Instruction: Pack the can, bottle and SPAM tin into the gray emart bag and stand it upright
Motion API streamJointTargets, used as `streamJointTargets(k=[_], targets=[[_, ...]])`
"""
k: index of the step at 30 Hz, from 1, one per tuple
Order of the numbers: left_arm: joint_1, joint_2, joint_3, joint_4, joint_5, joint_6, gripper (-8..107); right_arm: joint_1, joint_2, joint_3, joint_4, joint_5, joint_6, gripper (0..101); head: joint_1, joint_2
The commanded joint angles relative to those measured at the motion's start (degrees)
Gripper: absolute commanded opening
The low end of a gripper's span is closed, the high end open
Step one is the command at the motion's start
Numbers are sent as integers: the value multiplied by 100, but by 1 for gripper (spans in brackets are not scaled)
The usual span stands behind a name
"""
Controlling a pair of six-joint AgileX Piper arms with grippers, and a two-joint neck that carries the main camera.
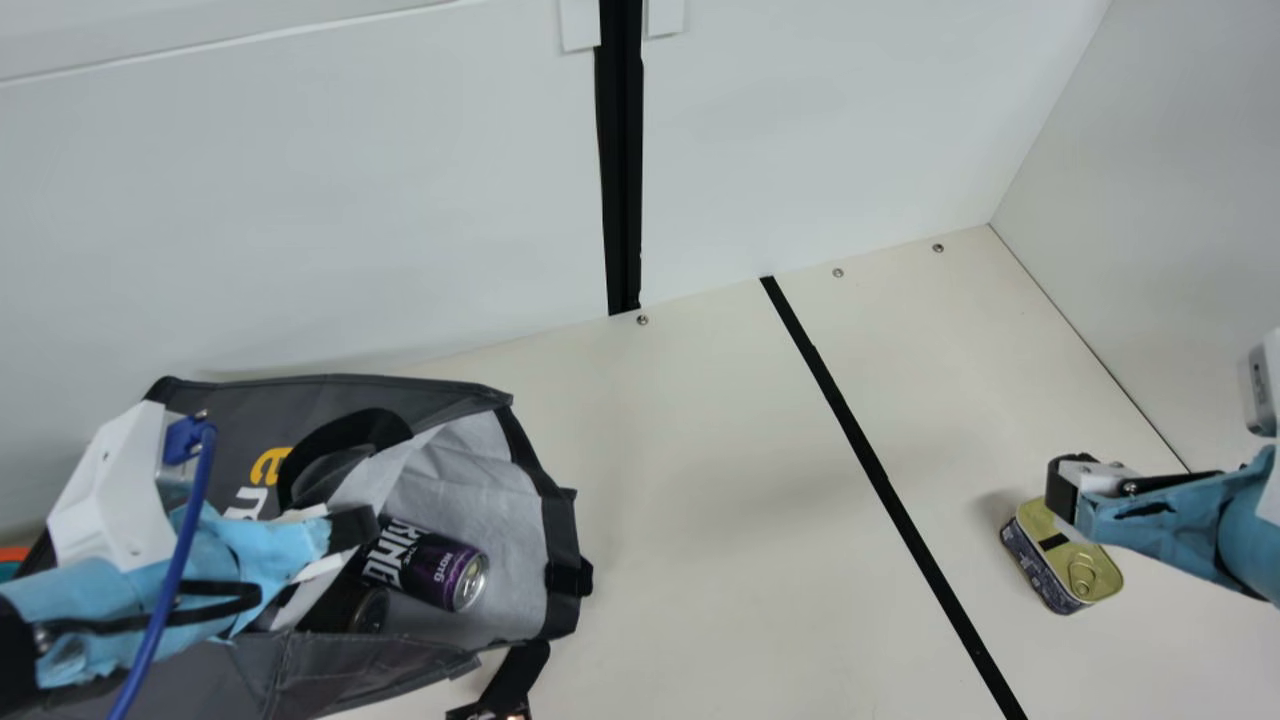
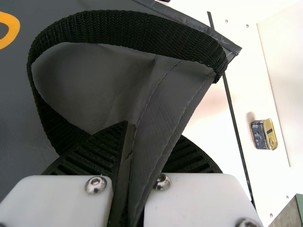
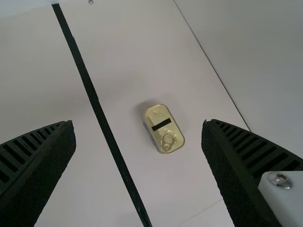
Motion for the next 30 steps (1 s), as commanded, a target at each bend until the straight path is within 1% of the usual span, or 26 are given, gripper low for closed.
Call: streamJointTargets(k=[1, 13, 30], targets=[[0, 0, 0, 0, 0, 0, -8, -96, 54, 6, 60, 4, -242, 95, -130, -14], [0, 0, 0, 0, 0, 0, -8, -689, 483, 99, 537, 4, -1381, 95, -130, -14], [0, 0, 0, 0, 0, 0, -8, -1462, 1150, 409, 1062, 4, -2909, 95, -130, -14]])
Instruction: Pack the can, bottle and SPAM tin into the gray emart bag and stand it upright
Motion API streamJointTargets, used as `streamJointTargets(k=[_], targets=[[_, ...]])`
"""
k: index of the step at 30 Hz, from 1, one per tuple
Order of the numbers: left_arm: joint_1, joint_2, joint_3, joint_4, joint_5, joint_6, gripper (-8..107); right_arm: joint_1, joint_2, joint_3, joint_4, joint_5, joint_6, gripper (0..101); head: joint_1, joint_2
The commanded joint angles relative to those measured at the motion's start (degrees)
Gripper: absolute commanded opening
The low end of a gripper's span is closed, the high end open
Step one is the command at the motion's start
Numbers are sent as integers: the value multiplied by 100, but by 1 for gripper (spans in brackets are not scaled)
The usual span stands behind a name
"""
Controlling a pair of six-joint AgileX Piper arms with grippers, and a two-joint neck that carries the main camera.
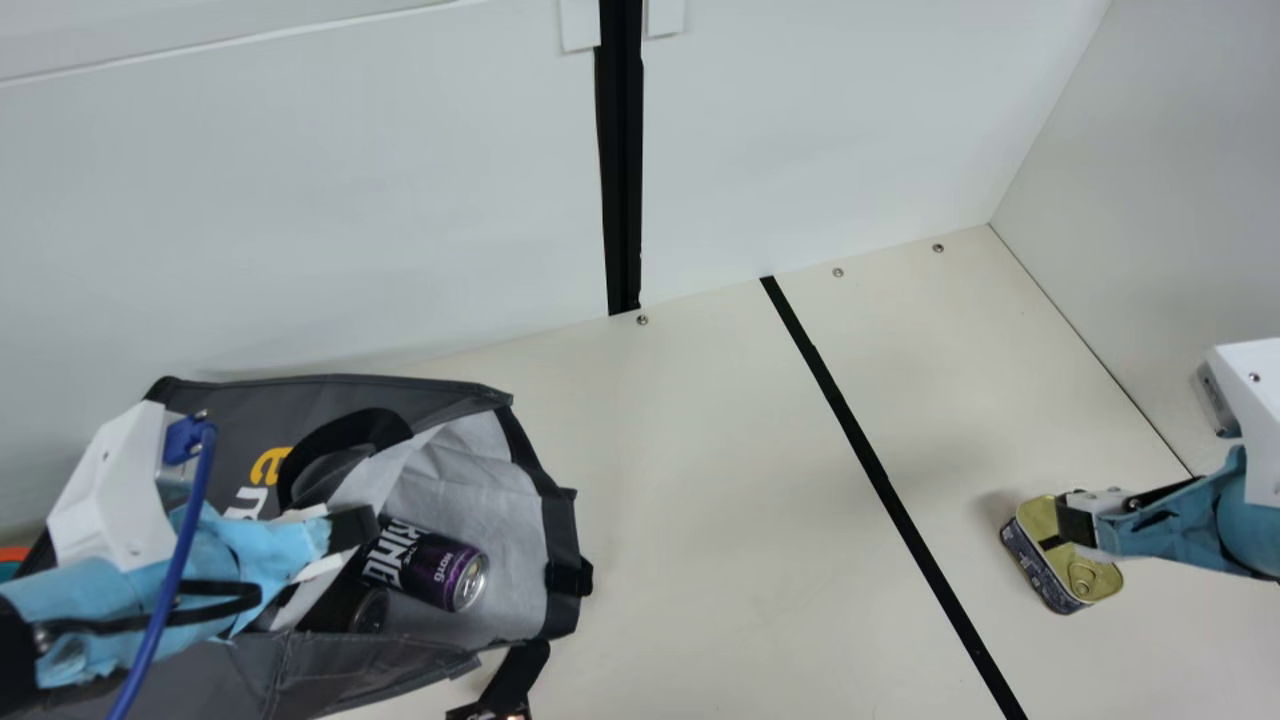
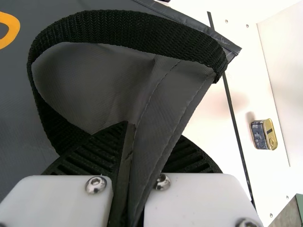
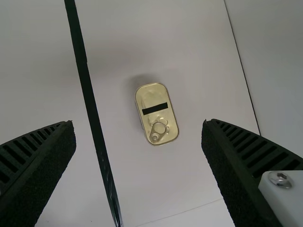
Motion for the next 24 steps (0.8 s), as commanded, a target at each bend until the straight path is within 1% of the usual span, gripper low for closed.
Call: streamJointTargets(k=[1, 12, 24], targets=[[0, 0, 0, 0, 0, 0, -8, -66, 80, 24, 47, 12, -233, 95, -130, -5], [0, 0, 0, 0, 0, 0, -8, -408, 528, 208, 349, 12, -1073, 95, -130, -5], [0, 0, 0, 0, 0, 0, -8, -689, 987, 361, 422, 12, -1884, 95, -130, -5]])
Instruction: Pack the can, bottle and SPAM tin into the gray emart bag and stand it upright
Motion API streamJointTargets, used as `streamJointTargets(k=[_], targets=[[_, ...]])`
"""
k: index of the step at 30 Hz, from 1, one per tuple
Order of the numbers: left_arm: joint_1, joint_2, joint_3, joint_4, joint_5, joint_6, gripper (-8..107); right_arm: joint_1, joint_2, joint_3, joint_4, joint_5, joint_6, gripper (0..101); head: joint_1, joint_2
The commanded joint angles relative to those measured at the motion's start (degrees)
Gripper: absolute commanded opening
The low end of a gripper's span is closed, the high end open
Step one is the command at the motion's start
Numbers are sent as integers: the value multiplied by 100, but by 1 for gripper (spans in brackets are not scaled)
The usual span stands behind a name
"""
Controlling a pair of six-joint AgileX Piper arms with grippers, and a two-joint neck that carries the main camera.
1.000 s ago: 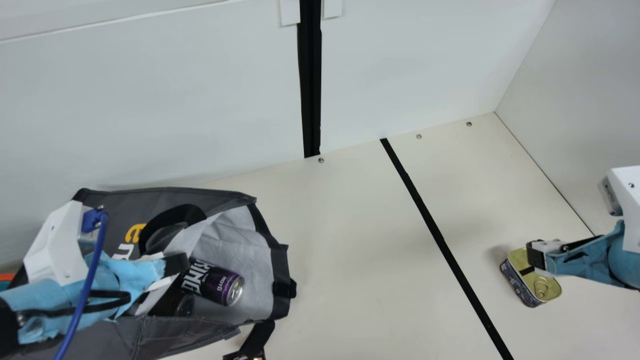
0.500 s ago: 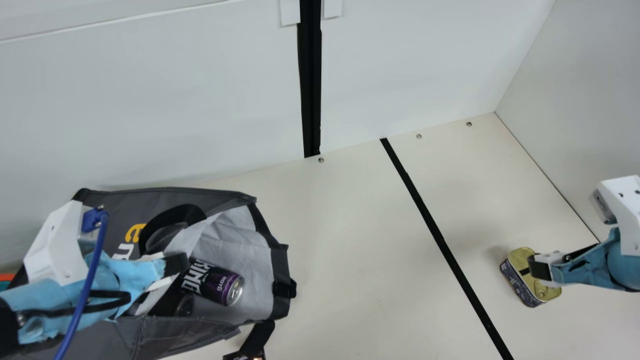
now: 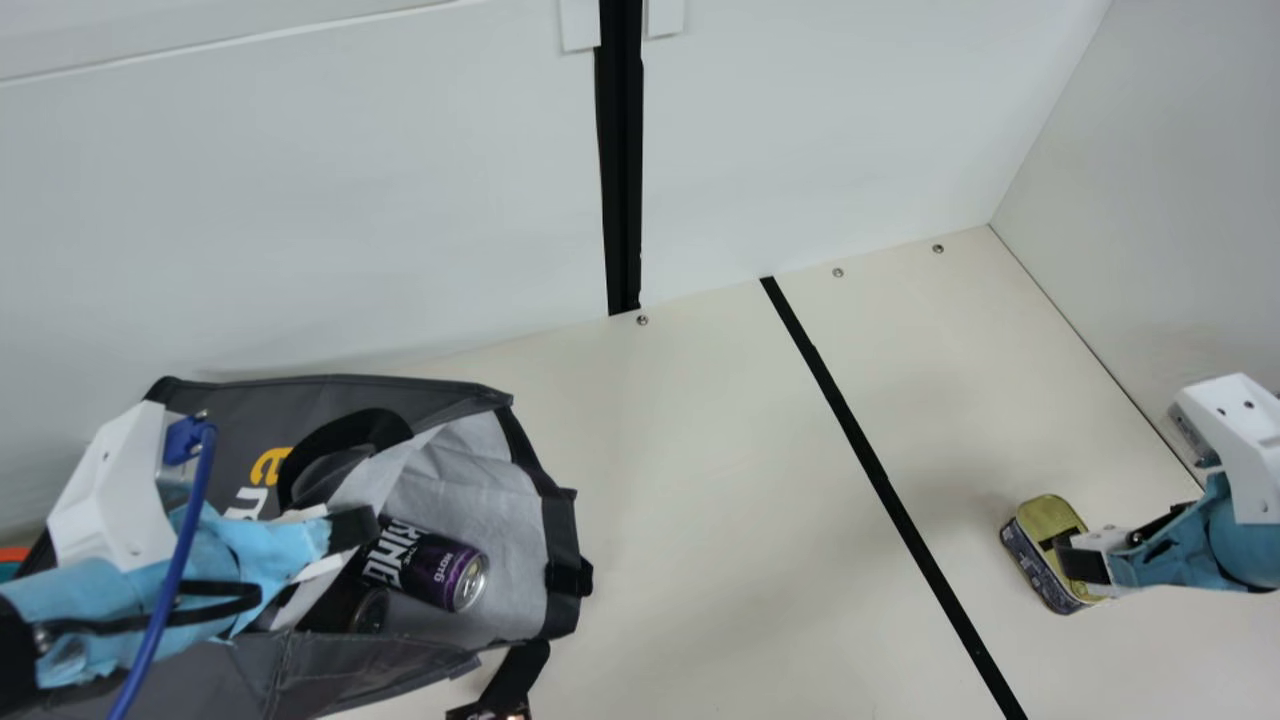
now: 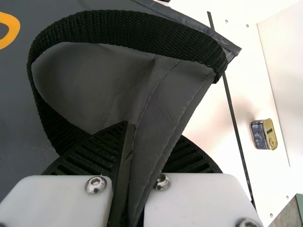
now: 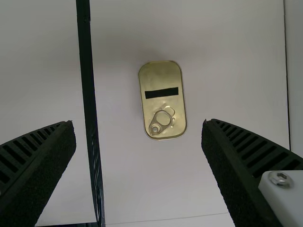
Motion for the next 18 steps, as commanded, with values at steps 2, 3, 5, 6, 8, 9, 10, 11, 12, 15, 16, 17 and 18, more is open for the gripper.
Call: streamJointTargets(k=[2, 3, 5, 6, 8, 9, 10, 11, 12, 15, 16, 17, 18], targets=[[0, 0, 0, 0, 0, 0, -8, -52, 100, 26, -6, 14, -188, 95, -130, -5], [0, 0, 0, 0, 0, 0, -8, -71, 135, 33, -7, 14, -246, 95, -130, -5], [0, 0, 0, 0, 0, 0, -8, -98, 206, 48, -7, 14, -364, 95, -130, -5], [0, 0, 0, 0, 0, 0, -8, -109, 238, 56, -10, 14, -415, 95, -130, -5], [0, 0, 0, 0, 0, 0, -8, -122, 306, 72, -15, 14, -513, 95, -130, -5], [0, 0, 0, 0, 0, 0, -8, -131, 337, 82, -20, 14, -564, 95, -130, -5], [0, 0, 0, 0, 0, 0, -8, -136, 366, 90, -25, 14, -608, 95, -130, -5], [0, 0, 0, 0, 0, 0, -8, -137, 398, 97, -32, 14, -648, 95, -130, -5], [0, 0, 0, 0, 0, 0, -8, -142, 430, 104, -41, 14, -691, 95, -130, -5], [0, 0, 0, 0, 0, 0, -8, -162, 533, 113, -66, 14, -816, 95, -130, -5], [0, 0, 0, 0, 0, 0, -8, -171, 567, 113, -76, 14, -856, 95, -130, -5], [0, 0, 0, 0, 0, 0, -8, -176, 600, 111, -86, 14, -887, 95, -130, -5], [0, 0, 0, 0, 0, 0, -8, -180, 635, 105, -97, 14, -917, 95, -130, -5]])
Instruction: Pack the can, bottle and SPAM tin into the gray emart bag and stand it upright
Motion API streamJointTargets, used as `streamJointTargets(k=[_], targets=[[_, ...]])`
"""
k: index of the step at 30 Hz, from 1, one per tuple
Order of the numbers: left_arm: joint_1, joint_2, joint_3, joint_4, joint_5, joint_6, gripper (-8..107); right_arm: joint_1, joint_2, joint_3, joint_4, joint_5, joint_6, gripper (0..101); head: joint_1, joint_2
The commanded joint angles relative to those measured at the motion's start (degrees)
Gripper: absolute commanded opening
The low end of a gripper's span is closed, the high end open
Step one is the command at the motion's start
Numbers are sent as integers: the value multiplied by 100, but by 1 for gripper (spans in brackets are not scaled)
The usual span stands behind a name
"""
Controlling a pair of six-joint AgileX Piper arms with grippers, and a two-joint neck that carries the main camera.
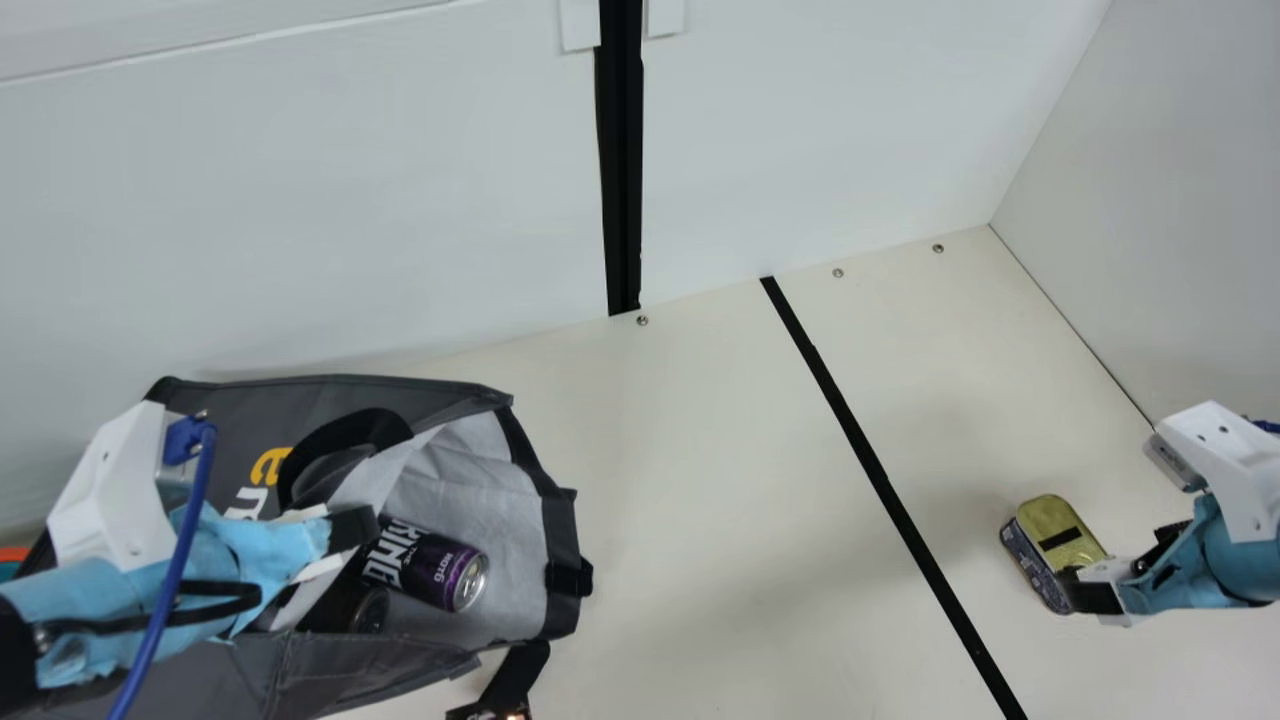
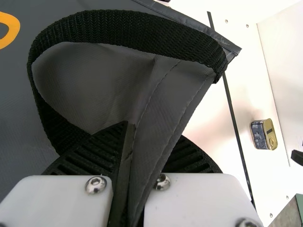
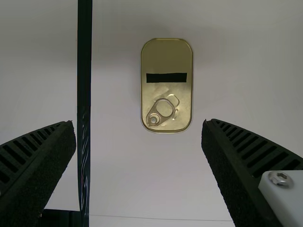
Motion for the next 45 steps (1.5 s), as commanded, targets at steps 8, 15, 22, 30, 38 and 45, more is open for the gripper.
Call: streamJointTargets(k=[8, 15, 22, 30, 38, 45], targets=[[0, 0, 0, 0, 0, 0, -8, -8, 296, -118, -82, 14, -217, 95, -130, -14], [0, 0, 0, 0, 0, 0, -8, 66, 521, -239, -179, 14, -239, 95, -130, -14], [0, 0, 0, 0, 0, 0, -8, 234, 704, -367, -257, 14, -137, 95, -130, -14], [0, 0, 0, 0, 0, 0, -8, 482, 900, -529, -364, 14, 65, 95, -130, -14], [0, 0, 0, 0, 0, 0, -8, 685, 1084, -664, -493, 14, 251, 95, -130, -14], [0, 0, 0, 0, 0, 0, -8, 787, 1211, -734, -601, 14, 369, 95, -130, -14]])
